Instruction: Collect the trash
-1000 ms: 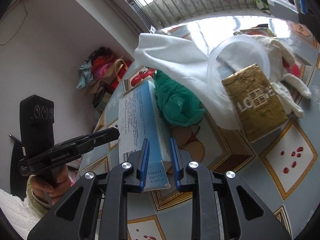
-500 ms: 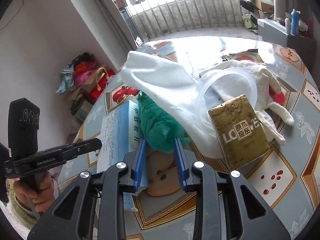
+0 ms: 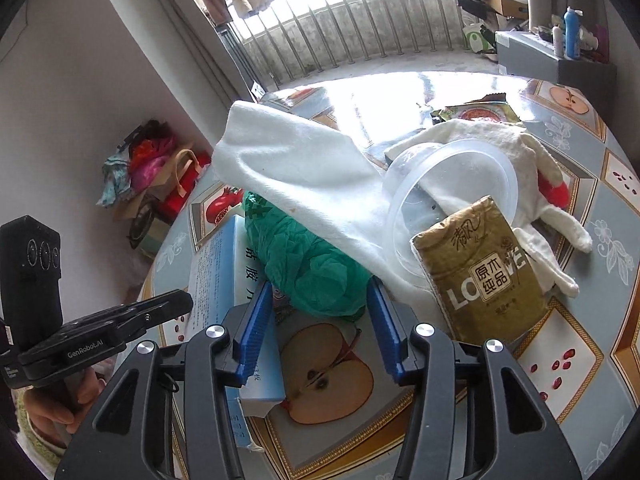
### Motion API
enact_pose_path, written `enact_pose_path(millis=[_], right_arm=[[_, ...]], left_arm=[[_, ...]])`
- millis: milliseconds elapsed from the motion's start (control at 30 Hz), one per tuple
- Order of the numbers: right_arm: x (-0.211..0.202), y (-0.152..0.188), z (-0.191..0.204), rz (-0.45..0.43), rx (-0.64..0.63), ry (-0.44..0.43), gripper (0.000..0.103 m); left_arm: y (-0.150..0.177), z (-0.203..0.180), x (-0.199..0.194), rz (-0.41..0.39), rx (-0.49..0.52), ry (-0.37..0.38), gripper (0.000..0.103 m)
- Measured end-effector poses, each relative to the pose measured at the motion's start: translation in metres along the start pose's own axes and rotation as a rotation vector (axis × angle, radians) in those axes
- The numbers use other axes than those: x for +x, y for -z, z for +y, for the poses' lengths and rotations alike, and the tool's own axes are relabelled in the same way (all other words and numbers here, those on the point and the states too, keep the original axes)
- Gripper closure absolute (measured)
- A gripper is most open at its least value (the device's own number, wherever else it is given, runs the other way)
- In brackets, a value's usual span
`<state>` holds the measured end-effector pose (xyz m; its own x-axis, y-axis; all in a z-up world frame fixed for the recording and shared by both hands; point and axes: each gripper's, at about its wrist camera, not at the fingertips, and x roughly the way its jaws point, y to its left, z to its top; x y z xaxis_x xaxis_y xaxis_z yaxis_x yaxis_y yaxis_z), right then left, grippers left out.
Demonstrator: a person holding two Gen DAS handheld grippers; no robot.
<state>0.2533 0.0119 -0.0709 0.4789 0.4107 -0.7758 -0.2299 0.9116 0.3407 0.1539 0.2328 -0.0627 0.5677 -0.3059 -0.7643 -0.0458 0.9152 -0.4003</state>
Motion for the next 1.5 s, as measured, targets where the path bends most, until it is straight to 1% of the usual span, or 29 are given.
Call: enact_pose_path(millis=[67, 100, 167, 267, 367, 600, 733, 900, 933, 1033, 1067, 1100, 1133, 1167, 1200, 1233, 1333, 1433, 1500], right_arm=[[0.003, -0.001, 0.002, 0.009, -0.008, -0.012, 0.075], [0.004, -0.001, 0.003, 0.014, -0.013, -0.017, 0.079], [0.005, 0.0, 0.005, 0.026, -0.024, -0.027, 0.092], [0.005, 0.002, 0.007, 0.029, -0.041, -0.033, 0.098], [0.003, 0.003, 0.009, 0.028, -0.054, -0.042, 0.099], [-0.004, 0.003, 0.006, 0.027, -0.064, -0.048, 0.1], [-0.007, 0.002, 0.003, 0.016, -0.062, -0.031, 0.1], [-0.011, 0.002, 0.005, 0.007, -0.079, 0.009, 0.1], [-0.012, 0.003, 0.006, 0.01, -0.081, 0.013, 0.1], [-0.014, 0.009, 0.01, 0.028, -0.086, 0.012, 0.098], [-0.017, 0.012, 0.012, 0.032, -0.093, 0.013, 0.096], [-0.019, 0.015, 0.013, 0.039, -0.102, 0.01, 0.091], [-0.022, 0.018, 0.014, 0.044, -0.106, 0.008, 0.079], [-0.027, 0.021, 0.014, 0.042, -0.104, 0.004, 0.071], [-0.031, 0.023, 0.014, 0.038, -0.105, -0.004, 0.069], [-0.036, 0.026, 0.014, 0.039, -0.11, -0.011, 0.069], [-0.043, 0.034, 0.012, 0.063, -0.116, -0.033, 0.069], [-0.035, 0.044, 0.01, 0.121, -0.076, -0.086, 0.069], [-0.025, 0.047, 0.015, 0.144, -0.076, -0.109, 0.072]], left_arm=[[-0.001, -0.002, 0.0, -0.002, 0.011, -0.012, 0.092], [-0.002, -0.003, 0.0, -0.003, 0.014, -0.015, 0.092], [-0.002, -0.003, 0.0, -0.004, 0.012, -0.017, 0.092], [-0.003, -0.003, 0.0, -0.004, 0.008, -0.02, 0.092], [-0.004, -0.003, 0.001, -0.005, 0.013, -0.025, 0.092], [-0.005, -0.004, 0.0, -0.011, 0.034, -0.046, 0.092], [-0.005, -0.004, 0.0, -0.01, 0.036, -0.046, 0.092], [-0.001, -0.003, -0.008, -0.02, 0.035, -0.045, 0.091], [0.0, -0.002, -0.009, -0.013, 0.032, -0.046, 0.089], [0.005, -0.001, -0.015, -0.004, 0.029, -0.05, 0.069], [0.006, -0.001, -0.017, -0.004, 0.033, -0.054, 0.066], [0.009, -0.002, -0.02, -0.002, 0.039, -0.059, 0.06], [0.011, -0.003, -0.022, 0.0, 0.042, -0.061, 0.057], [0.013, -0.004, -0.024, -0.001, 0.043, -0.06, 0.053], [0.015, -0.005, -0.026, -0.004, 0.045, -0.058, 0.05], [0.018, -0.007, -0.028, -0.005, 0.051, -0.058, 0.048], [0.023, -0.011, -0.029, 0.002, 0.066, -0.055, 0.047], [0.025, -0.011, -0.027, 0.008, 0.067, -0.055, 0.047], [0.024, -0.01, -0.027, 0.003, 0.061, -0.054, 0.047]])
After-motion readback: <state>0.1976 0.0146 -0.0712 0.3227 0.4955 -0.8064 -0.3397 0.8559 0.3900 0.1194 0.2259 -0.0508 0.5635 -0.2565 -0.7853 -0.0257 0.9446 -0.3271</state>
